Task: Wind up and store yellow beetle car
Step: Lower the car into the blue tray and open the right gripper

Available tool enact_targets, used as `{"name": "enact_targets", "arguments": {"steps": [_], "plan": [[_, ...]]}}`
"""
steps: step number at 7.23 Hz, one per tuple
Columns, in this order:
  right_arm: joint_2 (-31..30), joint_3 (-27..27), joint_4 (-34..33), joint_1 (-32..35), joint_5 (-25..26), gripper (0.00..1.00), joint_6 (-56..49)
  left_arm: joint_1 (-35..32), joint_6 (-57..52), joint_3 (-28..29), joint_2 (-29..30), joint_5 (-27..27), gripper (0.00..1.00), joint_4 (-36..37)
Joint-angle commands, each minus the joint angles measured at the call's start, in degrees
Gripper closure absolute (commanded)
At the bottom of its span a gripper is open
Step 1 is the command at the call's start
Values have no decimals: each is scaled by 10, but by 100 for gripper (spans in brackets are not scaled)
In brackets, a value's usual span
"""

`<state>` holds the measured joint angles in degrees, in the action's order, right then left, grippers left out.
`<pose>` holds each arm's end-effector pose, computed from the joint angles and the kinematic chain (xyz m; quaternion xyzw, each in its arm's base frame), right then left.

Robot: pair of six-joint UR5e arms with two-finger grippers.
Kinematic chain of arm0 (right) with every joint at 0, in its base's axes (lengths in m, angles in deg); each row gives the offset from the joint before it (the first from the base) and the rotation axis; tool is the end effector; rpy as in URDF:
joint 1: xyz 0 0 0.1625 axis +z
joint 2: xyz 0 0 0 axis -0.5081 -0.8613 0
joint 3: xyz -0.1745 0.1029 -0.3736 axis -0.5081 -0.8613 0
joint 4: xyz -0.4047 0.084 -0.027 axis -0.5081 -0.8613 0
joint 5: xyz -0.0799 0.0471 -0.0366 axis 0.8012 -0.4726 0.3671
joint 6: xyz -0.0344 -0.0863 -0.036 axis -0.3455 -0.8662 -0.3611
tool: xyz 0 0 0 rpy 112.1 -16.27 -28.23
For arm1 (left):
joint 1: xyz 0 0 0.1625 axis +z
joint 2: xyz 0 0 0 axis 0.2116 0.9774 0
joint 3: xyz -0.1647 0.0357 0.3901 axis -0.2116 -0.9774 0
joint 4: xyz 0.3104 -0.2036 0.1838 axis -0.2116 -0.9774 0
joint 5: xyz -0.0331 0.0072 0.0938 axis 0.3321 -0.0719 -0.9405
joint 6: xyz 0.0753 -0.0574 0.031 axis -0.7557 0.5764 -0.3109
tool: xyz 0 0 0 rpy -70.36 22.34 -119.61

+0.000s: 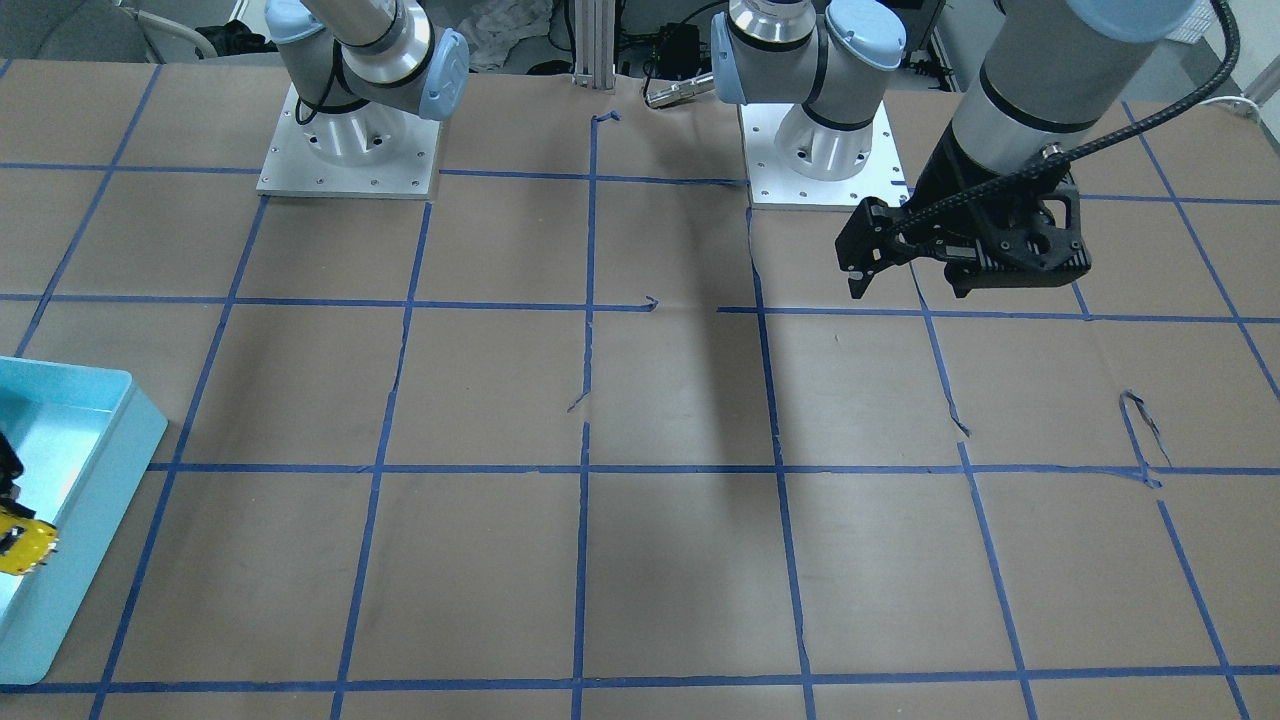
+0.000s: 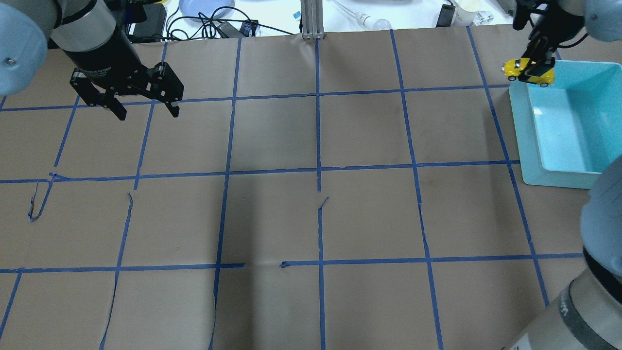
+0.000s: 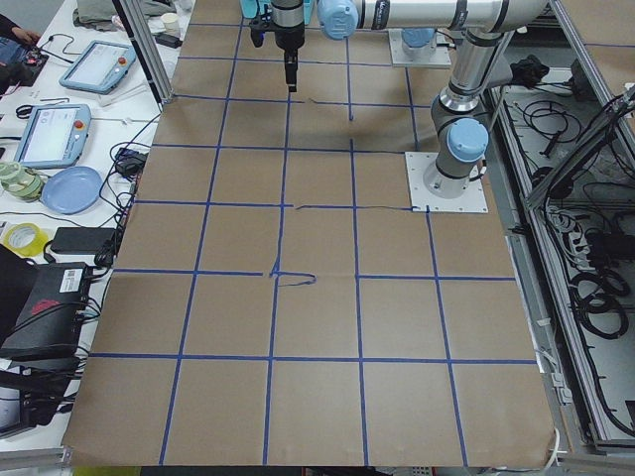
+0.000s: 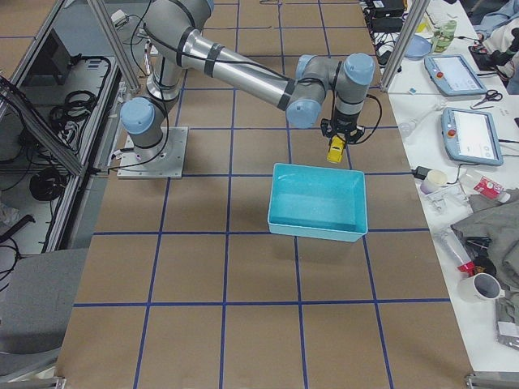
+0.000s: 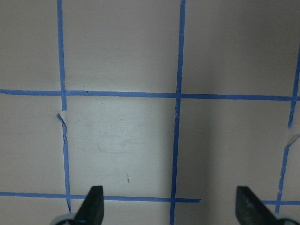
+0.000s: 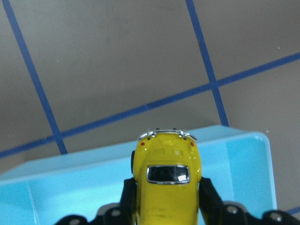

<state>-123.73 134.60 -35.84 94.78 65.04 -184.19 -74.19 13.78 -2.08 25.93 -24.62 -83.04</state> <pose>-0.1734 -0.6745 0.3447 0.6028 -0.7971 0.0302 0.0182 -0.0996 -0.5161 0.4849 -0.0182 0.9998 0.0107 0.0067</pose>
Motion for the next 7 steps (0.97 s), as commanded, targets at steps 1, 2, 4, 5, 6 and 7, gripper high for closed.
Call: {"name": "enact_targets", "arguments": {"steps": [1, 2, 4, 5, 6, 7], "plan": [[49, 4, -46, -46, -7, 88, -116, 8, -2, 0, -1, 0, 0, 3], [68, 5, -57, -50, -7, 87, -122, 12, -2, 1, -2, 1, 0, 4], [88, 37, -95, -57, -6, 83, -158, 13, -3, 1, -3, 1, 0, 4], [88, 50, -105, -60, -6, 81, -157, 13, -3, 0, -3, 1, 0, 4], [88, 52, -105, -60, -3, 72, -158, 12, -2, 1, -2, 1, 0, 6], [88, 53, -104, -60, 1, 43, -157, 11, -2, 0, -4, 1, 0, 5]]}}
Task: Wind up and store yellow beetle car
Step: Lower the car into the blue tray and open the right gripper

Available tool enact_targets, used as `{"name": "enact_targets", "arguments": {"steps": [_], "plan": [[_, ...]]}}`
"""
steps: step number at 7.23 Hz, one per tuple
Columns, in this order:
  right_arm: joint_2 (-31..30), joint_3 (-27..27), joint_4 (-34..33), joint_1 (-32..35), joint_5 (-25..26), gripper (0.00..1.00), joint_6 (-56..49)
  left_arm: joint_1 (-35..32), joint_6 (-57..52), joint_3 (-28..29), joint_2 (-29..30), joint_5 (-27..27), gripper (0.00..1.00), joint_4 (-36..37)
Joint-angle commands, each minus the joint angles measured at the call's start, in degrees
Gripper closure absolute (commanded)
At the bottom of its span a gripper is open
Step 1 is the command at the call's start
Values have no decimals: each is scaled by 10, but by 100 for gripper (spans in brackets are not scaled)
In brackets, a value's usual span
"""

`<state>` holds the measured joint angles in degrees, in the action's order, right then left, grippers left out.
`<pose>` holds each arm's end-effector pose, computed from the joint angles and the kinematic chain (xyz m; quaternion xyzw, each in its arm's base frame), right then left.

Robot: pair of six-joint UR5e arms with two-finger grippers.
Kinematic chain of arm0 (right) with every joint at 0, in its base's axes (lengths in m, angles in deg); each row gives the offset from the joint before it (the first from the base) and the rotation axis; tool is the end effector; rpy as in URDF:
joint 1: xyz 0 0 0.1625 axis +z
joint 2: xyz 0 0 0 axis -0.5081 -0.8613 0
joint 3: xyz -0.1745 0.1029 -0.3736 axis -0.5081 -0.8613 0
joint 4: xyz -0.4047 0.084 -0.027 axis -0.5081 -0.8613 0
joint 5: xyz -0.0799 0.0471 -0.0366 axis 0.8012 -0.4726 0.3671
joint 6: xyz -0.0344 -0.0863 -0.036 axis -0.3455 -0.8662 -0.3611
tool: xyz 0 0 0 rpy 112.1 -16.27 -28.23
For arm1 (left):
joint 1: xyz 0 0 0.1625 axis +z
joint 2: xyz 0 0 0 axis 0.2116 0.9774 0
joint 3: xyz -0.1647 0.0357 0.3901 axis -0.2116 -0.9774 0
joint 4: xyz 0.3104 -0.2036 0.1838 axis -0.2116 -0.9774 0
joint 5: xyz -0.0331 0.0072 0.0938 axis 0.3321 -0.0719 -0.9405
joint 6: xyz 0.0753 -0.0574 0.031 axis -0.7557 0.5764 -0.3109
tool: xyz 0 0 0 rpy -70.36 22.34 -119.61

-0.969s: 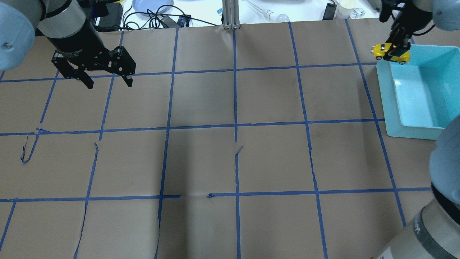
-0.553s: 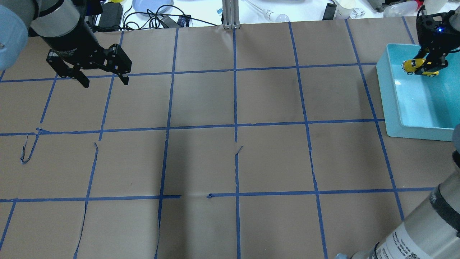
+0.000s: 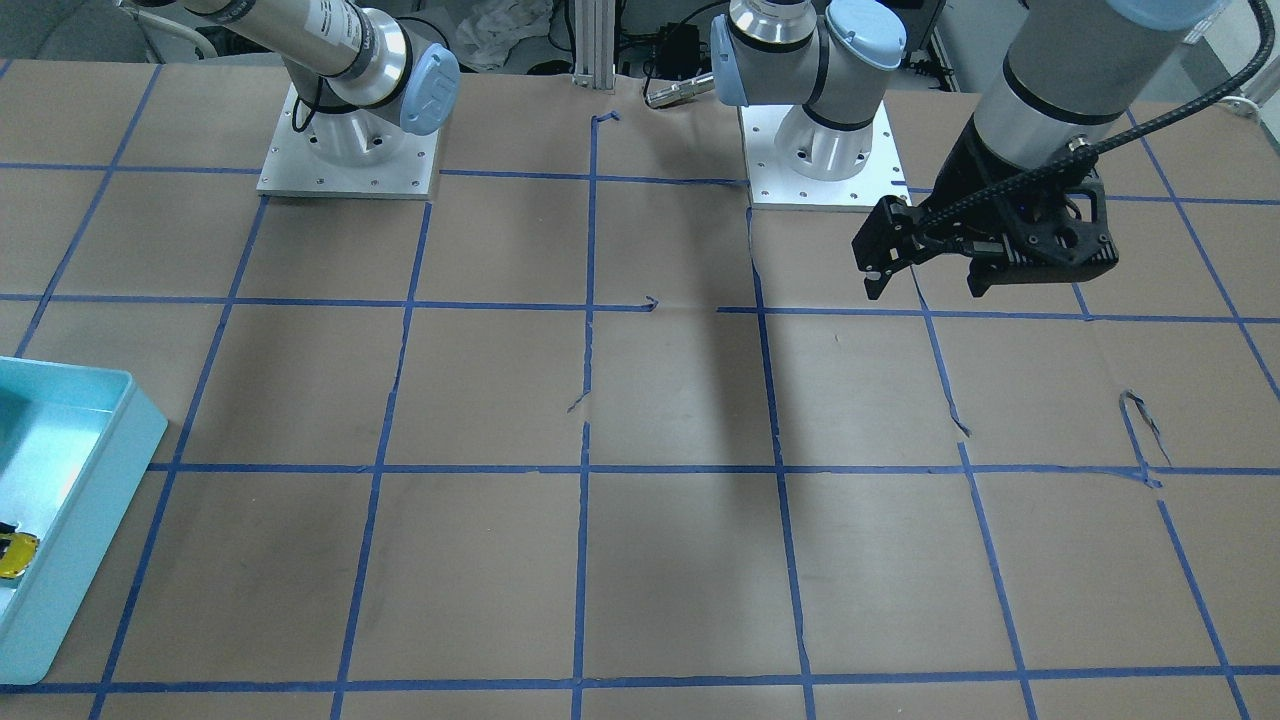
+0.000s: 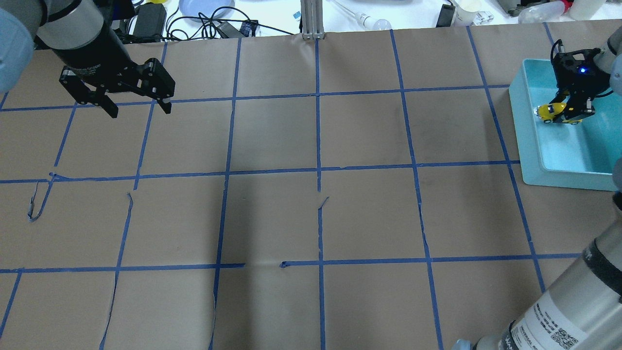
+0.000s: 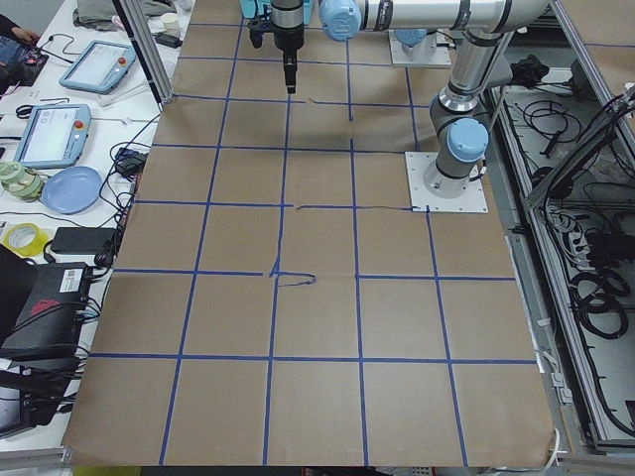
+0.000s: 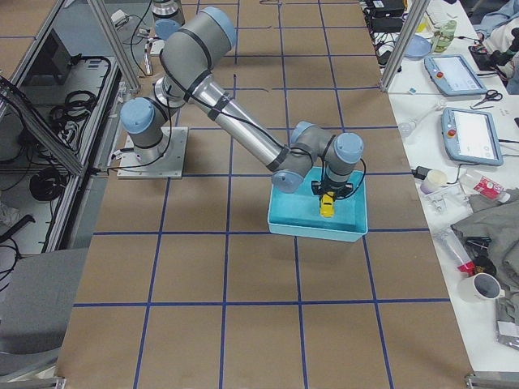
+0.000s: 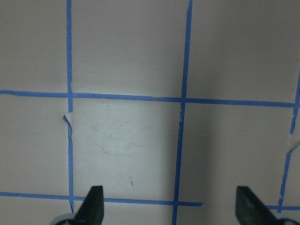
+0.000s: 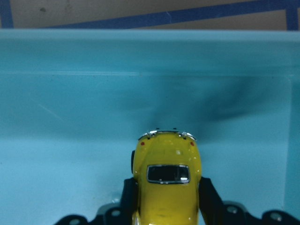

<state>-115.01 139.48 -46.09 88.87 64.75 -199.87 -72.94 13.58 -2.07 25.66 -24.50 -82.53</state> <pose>-0.2493 -0.6660 0.2180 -0.6684 0.7435 -0.0204 0.0052 -0.0886 -0.5176 0.4883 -0.0274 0.9996 0.0038 0.0059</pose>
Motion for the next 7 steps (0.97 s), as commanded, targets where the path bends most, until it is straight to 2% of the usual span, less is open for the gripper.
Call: {"name": "enact_targets", "arguments": {"steps": [1, 2, 4, 5, 6, 7], "plan": [[-3, 5, 4, -1, 3, 1, 4, -2, -1, 0, -1, 0, 0, 0], [-20, 2, 10, -1, 4, 0, 14, -2, -1, 0, -1, 0, 0, 1], [-93, -3, 122, 10, -5, 0, 80, 0, -7, 0, 0, -1, 0, 1], [-138, -3, 163, 46, -3, 0, 117, 0, -8, 0, -1, -1, 0, 1], [-183, -3, 223, 96, -8, 0, 201, 0, -8, 0, -1, -1, 0, 1], [-218, -2, 243, 151, -36, 0, 324, 0, -8, 0, 0, -1, 0, 1]]}}
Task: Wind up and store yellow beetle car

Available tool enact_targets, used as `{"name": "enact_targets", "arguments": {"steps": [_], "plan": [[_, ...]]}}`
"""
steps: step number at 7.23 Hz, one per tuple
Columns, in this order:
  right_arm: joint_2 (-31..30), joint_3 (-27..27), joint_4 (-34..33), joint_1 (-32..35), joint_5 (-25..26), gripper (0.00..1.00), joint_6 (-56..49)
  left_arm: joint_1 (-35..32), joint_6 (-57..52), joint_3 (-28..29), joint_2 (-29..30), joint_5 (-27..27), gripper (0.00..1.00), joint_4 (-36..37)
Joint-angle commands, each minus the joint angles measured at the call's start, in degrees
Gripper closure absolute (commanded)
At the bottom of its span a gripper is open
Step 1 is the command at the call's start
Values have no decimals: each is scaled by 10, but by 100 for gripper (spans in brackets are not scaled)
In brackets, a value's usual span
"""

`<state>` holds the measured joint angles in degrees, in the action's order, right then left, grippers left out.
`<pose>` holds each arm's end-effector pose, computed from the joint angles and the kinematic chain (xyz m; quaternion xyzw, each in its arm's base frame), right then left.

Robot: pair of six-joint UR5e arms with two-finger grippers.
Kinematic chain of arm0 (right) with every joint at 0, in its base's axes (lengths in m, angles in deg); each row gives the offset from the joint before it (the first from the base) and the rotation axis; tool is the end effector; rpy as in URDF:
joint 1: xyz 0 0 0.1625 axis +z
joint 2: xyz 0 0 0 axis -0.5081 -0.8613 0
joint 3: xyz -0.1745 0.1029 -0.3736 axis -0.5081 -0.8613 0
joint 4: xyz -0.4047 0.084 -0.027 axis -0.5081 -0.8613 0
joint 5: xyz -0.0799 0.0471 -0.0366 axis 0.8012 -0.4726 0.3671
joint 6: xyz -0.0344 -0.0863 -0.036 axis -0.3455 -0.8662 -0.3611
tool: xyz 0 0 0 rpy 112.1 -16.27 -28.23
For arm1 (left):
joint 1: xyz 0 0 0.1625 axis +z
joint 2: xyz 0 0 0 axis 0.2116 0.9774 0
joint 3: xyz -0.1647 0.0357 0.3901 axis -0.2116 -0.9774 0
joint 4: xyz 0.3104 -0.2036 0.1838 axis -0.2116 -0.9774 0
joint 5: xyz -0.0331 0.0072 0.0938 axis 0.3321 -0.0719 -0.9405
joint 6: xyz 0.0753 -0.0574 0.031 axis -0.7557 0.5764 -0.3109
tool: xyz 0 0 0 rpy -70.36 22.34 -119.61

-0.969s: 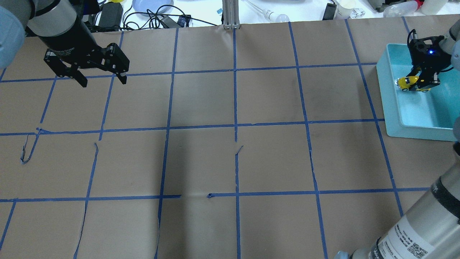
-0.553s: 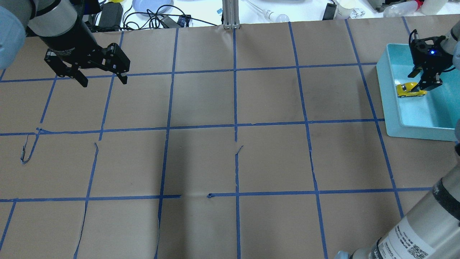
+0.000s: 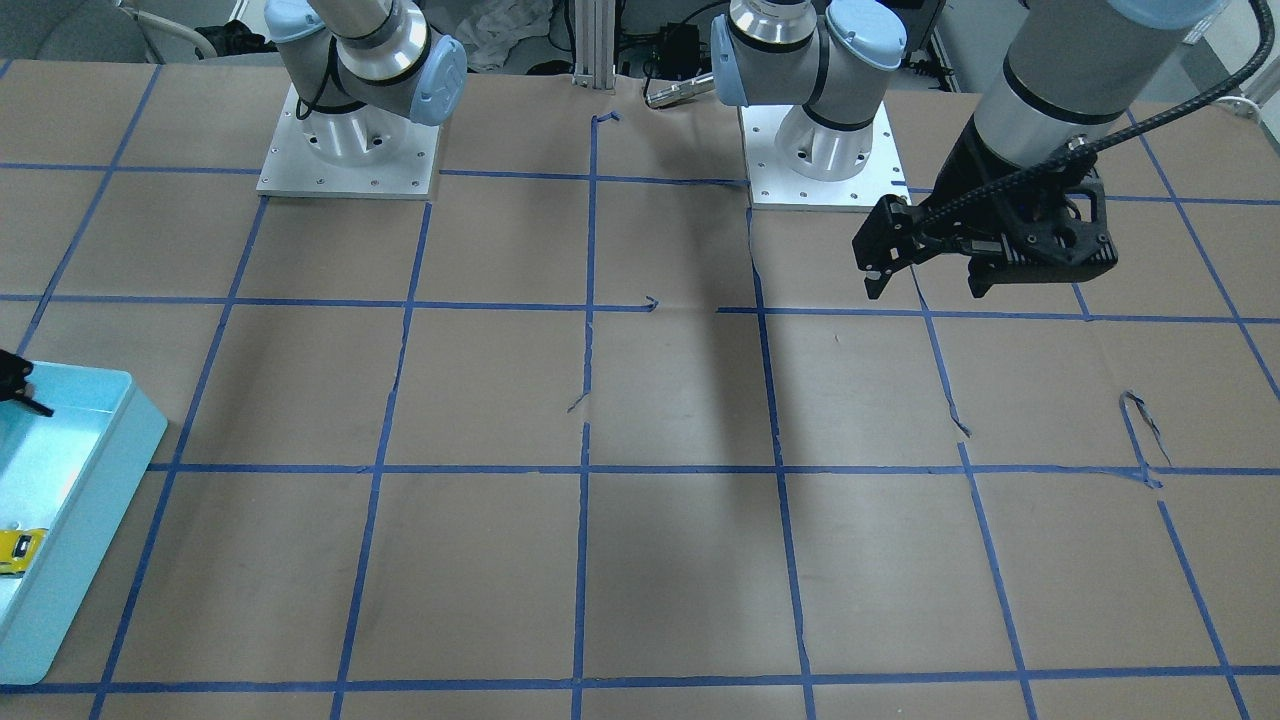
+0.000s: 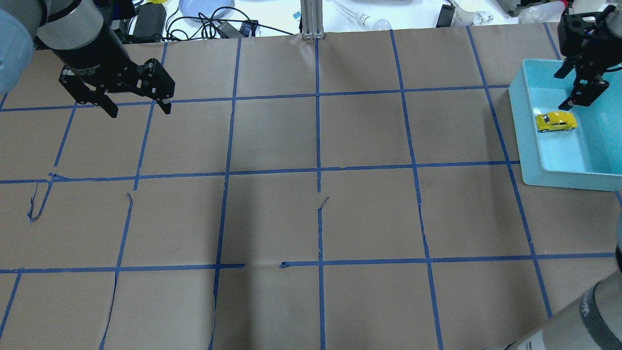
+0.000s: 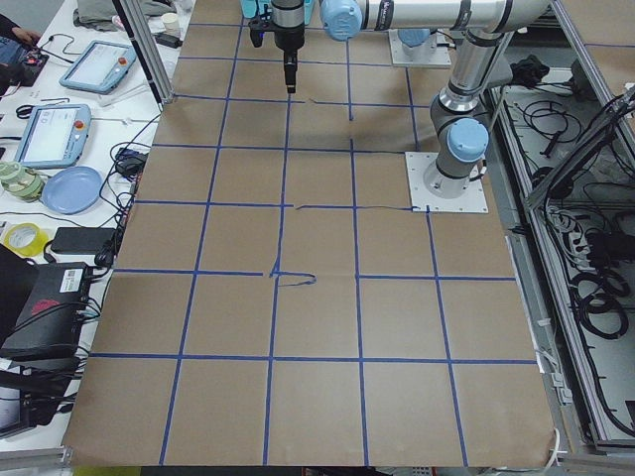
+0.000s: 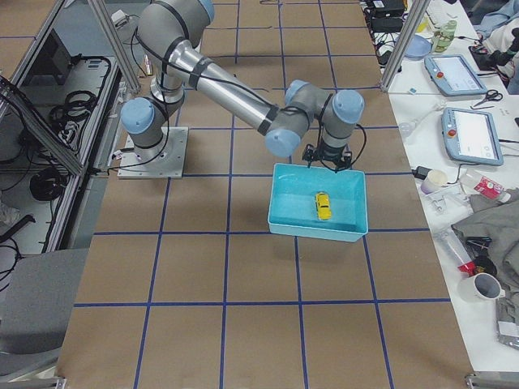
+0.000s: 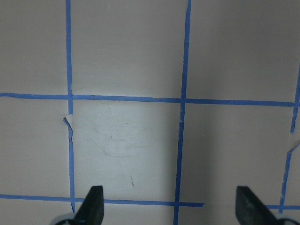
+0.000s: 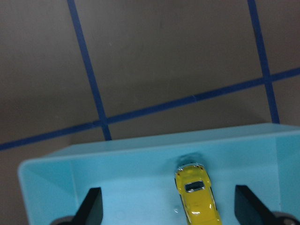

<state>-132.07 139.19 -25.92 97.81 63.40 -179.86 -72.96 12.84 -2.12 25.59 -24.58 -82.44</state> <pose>-0.1111 -0.6271 0.3839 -0.5925 0.8045 -0.0160 0.0373 -0.0887 -0.5172 0.4886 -0.0208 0.9998 0.0029 0.0067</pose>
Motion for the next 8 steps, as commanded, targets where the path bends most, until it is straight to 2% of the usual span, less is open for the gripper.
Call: {"name": "enact_targets", "arguments": {"steps": [1, 2, 3, 4, 5, 8], "plan": [[-57, 0, 37, 117, -32, 0, 262, 0, 0, 0, 1, 0, 0, 0], [-58, 0, 28, 183, -24, 0, 405, -1, 0, 0, 0, 0, 0, 0], [-59, 5, -3, 233, -4, 0, 491, -1, 0, 0, 0, 1, 0, 0], [-65, 4, -7, 252, 5, 0, 549, -1, 0, 0, -1, 0, 0, 0], [-86, 7, 0, 254, -3, 0, 664, 0, 0, 0, 0, 0, 0, 0], [-99, 6, -7, 243, 5, 0, 866, -1, 0, -1, -2, 0, 0, -1]]}}
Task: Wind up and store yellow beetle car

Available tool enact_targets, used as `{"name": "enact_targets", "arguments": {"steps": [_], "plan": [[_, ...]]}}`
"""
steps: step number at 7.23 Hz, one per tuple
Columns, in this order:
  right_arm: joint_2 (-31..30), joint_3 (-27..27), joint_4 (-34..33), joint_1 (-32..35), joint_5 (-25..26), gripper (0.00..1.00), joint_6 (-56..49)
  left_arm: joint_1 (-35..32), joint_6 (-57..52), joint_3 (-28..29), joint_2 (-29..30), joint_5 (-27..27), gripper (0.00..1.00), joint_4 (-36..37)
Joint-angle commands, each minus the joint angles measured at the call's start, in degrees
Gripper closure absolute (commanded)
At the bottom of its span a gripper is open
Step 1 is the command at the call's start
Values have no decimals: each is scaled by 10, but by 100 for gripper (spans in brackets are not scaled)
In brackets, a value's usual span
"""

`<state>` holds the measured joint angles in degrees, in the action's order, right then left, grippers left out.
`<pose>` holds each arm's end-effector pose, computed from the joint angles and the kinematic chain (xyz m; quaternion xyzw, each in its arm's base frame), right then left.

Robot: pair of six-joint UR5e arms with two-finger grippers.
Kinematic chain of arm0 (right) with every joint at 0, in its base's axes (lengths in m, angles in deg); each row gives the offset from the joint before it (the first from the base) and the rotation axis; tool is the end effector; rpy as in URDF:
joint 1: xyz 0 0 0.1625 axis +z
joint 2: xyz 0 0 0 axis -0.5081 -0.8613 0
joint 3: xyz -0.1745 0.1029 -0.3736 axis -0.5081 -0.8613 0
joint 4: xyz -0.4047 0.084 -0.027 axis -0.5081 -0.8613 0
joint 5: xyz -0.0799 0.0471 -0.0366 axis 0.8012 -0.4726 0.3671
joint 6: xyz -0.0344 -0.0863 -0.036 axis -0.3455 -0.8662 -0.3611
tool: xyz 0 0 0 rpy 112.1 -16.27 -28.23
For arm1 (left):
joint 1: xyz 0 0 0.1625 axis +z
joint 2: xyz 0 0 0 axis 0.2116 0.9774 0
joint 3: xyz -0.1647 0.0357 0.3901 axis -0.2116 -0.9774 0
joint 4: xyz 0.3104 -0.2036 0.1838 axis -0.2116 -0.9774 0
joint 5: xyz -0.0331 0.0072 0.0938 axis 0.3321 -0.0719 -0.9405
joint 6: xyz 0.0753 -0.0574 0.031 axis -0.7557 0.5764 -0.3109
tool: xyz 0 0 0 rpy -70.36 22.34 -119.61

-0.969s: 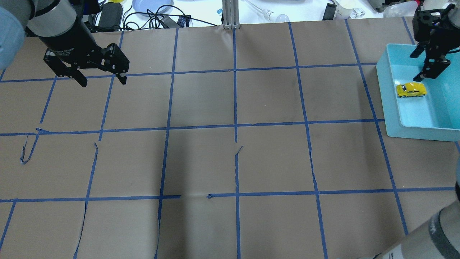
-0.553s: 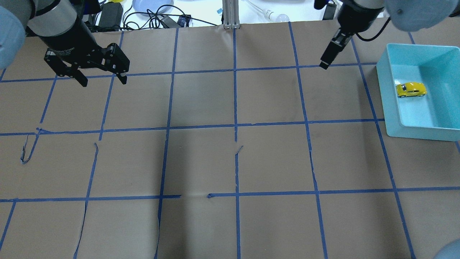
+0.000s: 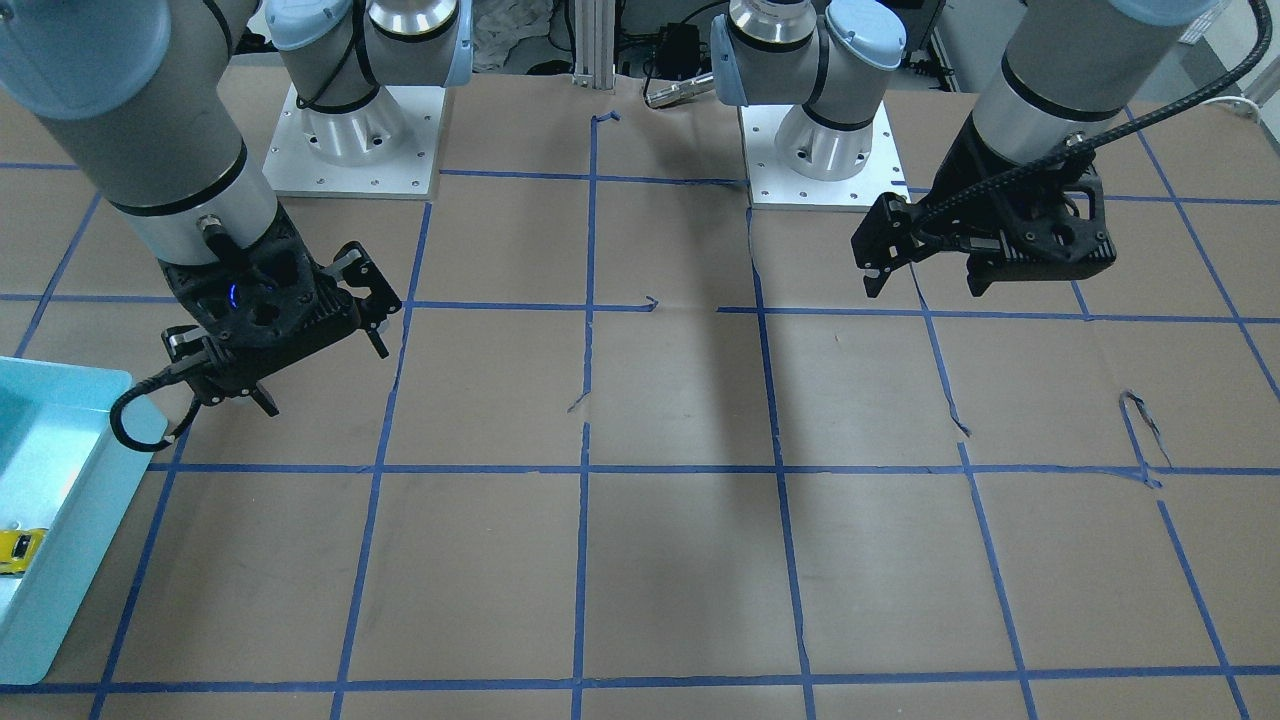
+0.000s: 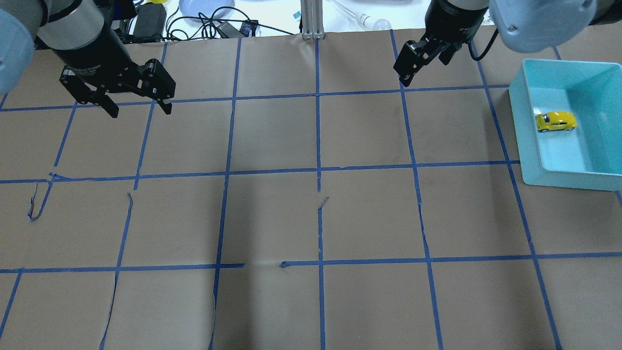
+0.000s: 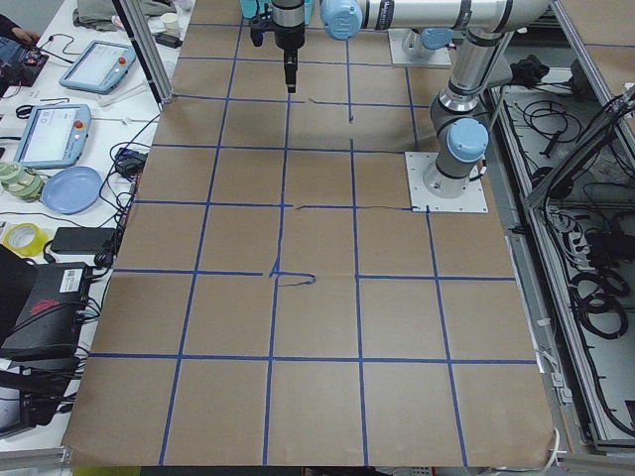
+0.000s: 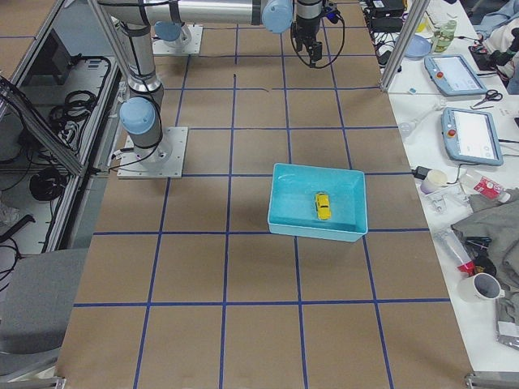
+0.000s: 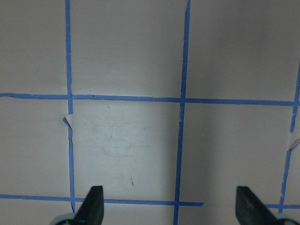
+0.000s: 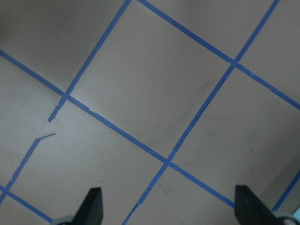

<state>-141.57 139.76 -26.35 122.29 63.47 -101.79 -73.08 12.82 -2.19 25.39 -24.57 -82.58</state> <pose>0.1573 -0.5714 0.4792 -0.1686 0.9835 -0.0616 0.0239 -0.0899 -0.5155 0.4895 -0.0196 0.9998 0.0030 0.0066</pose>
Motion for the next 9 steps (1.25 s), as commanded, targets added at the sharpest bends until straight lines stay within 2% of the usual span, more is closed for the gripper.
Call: {"name": "enact_targets", "arguments": {"steps": [1, 5, 9], "plan": [[-6, 1, 13, -4, 6, 0, 90, 0, -1, 0, 0, 0, 0, 0], [-33, 2, 48, -46, 8, 0, 77, 1, -1, 1, -2, 1, 0, 1], [-40, 16, 48, -39, 4, 0, 87, 2, -1, 1, -2, 0, 0, 1]]}}
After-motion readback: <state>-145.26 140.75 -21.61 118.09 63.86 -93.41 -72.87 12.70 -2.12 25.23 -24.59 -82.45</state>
